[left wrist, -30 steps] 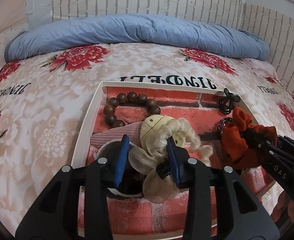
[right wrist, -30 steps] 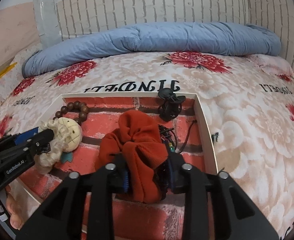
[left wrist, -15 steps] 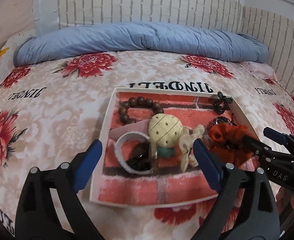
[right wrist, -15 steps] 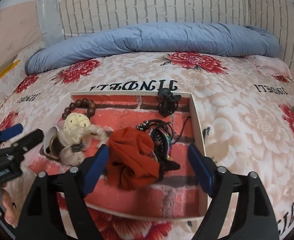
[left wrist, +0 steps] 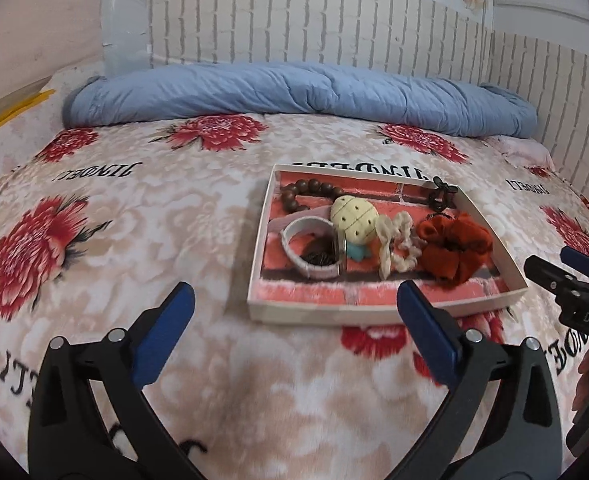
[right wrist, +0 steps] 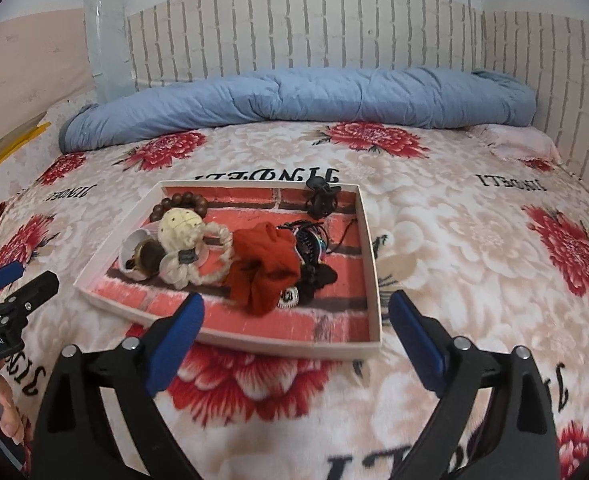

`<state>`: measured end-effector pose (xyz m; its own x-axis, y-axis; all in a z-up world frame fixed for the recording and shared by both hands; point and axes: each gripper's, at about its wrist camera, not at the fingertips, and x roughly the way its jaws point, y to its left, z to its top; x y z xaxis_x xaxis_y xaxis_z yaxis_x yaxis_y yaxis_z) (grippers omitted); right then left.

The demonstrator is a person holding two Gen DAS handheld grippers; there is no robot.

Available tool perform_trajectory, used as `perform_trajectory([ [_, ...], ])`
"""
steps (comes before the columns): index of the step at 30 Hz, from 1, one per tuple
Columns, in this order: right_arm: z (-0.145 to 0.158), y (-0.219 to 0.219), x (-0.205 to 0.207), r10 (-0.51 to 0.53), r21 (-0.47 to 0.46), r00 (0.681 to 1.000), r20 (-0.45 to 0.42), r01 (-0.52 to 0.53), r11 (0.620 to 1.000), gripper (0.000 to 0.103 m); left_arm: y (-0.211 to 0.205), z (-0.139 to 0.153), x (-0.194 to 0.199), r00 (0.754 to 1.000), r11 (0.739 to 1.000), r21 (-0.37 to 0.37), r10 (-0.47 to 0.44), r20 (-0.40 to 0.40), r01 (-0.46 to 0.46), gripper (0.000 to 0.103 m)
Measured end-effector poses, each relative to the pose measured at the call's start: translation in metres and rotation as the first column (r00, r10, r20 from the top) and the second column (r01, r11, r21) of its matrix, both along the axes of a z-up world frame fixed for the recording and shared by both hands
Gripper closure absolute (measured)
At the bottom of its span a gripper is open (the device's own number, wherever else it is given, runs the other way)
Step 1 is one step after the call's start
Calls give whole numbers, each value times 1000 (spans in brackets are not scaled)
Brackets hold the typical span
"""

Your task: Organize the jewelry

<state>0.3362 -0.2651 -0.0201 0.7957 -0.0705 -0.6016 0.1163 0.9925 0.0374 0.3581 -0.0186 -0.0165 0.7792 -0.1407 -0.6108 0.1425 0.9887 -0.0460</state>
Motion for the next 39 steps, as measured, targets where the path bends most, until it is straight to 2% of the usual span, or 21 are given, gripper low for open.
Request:
perform_trajectory([
  [6,-3,10,-40,-1,-25,999,53,3,1000,8,1,0,-46,998,1000,-4,3,62,-3,5],
  [12,-2,15,-85,-18,-54,987,162,27,998,4,-9,6,-94,988,999,35,12,153,-18,5],
  [17,-5,15,-122,-25,-47,978,206,36,998,4,-7,9,-132,973,1000,-1,20,228,-20,5],
  [20,-8,17,-142,-25,-64,973,230,41,997,4,-8,8,-149,965,999,4,34,261,-36,5],
  [23,-10,19,-158,-25,-81,965,260,47,996,4,-10,5,-162,964,1000,-2,24,266,-24,5],
  [29,-14,19,-179,-33,-81,944,328,63,995,4,-13,-7,-188,952,999,38,14,307,-28,5],
  [34,-18,14,-187,-50,-47,935,352,70,996,4,-14,-15,-199,946,998,47,15,324,-32,5],
  [39,-20,15,-192,-35,-53,932,360,58,997,4,-9,-16,-203,939,998,34,34,341,-48,5],
])
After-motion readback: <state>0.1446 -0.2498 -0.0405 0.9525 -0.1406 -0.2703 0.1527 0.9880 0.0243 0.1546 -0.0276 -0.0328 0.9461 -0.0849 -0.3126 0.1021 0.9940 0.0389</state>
